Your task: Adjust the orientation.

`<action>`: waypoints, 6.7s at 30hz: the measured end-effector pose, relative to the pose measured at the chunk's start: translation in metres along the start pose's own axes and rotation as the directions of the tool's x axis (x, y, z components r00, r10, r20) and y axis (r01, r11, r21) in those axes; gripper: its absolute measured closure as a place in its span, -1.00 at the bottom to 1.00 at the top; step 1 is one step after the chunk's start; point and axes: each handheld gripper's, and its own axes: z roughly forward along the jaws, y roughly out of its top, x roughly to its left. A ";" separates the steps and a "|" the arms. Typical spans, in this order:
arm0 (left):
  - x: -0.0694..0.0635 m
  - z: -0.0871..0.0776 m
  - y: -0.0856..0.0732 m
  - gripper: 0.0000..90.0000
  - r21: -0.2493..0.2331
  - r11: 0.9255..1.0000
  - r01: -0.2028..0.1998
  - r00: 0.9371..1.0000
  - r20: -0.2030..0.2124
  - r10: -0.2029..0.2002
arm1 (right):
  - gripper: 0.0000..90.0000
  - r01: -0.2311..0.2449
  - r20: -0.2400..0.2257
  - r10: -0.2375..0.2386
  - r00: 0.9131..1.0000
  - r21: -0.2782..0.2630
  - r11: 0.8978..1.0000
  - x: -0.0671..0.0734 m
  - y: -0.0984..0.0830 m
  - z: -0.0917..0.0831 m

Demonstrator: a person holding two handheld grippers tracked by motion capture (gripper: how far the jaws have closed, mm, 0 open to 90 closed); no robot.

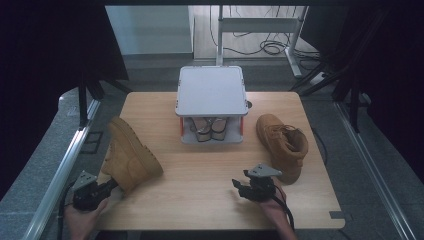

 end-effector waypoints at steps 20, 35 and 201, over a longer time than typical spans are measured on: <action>0.001 0.000 0.005 0.99 -0.001 1.000 0.012 1.000 0.024 -0.012 | -0.08 -0.016 0.019 0.017 1.000 -0.011 1.000 -0.004 -0.001 -0.002; -0.007 0.000 0.023 0.99 -0.027 1.000 -0.008 0.999 0.035 0.009 | -0.08 -0.034 0.034 0.034 0.999 -0.015 0.999 -0.007 -0.001 -0.003; -0.133 0.133 0.080 0.99 -0.027 0.976 -0.214 0.976 0.029 0.215 | -0.09 -0.041 0.061 0.041 0.997 0.003 0.999 -0.015 -0.008 -0.002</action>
